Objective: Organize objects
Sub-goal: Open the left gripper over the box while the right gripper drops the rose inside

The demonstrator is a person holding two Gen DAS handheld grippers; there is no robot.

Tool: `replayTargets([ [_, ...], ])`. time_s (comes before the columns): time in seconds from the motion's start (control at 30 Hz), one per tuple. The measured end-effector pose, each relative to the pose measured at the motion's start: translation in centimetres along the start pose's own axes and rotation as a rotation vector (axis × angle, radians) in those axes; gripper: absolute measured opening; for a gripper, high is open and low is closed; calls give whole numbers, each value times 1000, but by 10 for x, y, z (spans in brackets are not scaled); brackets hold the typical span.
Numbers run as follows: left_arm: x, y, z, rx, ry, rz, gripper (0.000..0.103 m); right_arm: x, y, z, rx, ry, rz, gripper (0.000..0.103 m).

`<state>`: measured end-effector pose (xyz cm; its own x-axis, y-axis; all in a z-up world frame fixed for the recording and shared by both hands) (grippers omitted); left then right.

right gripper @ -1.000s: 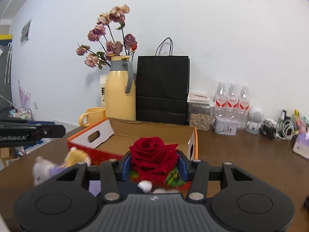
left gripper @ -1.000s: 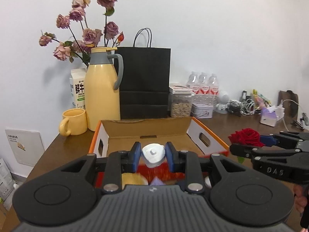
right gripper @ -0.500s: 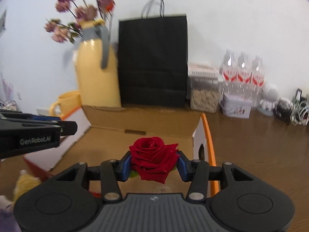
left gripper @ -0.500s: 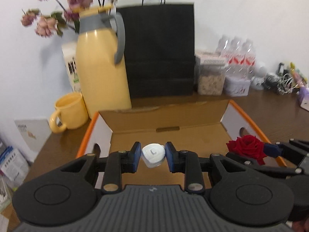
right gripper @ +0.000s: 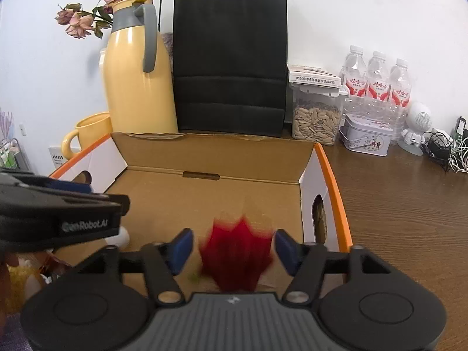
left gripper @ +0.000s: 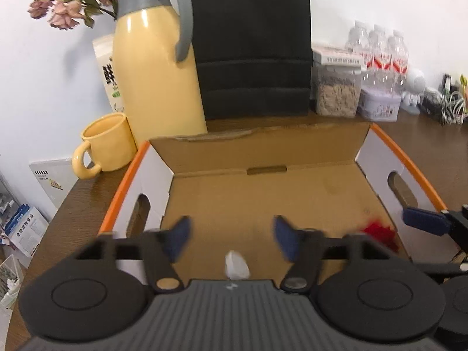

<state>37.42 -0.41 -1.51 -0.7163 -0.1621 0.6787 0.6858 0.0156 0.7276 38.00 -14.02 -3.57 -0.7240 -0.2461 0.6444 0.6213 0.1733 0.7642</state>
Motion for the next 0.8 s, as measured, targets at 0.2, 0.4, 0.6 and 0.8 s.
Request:
replayTargets([
  [0.2, 18, 6, 4, 29, -12, -69, 103, 11, 2, 1, -3, 0, -16, 103],
  [0.4, 43, 8, 12, 39, -27, -121, 103, 35, 10, 4, 5, -4, -57, 103],
  [0.6, 89, 3, 27, 70, -81, -205, 103, 82, 10, 5, 15, -4, -141, 103],
  [0.8, 142, -18, 45, 83, -130, -284, 103, 138, -5, 6, 34, 3, -224, 103],
])
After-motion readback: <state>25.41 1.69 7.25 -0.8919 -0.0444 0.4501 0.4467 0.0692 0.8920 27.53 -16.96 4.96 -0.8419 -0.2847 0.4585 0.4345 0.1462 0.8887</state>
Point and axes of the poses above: each gripper's, at about its wrist camera, not at the fingertips, and x roughly against the way its jaws point, z to its left, y to its top, the point moved 8 cm from there along -x, roughly the way its jaws point, and after that the axes turned 4 degrees about z, right-handed, at the moved point
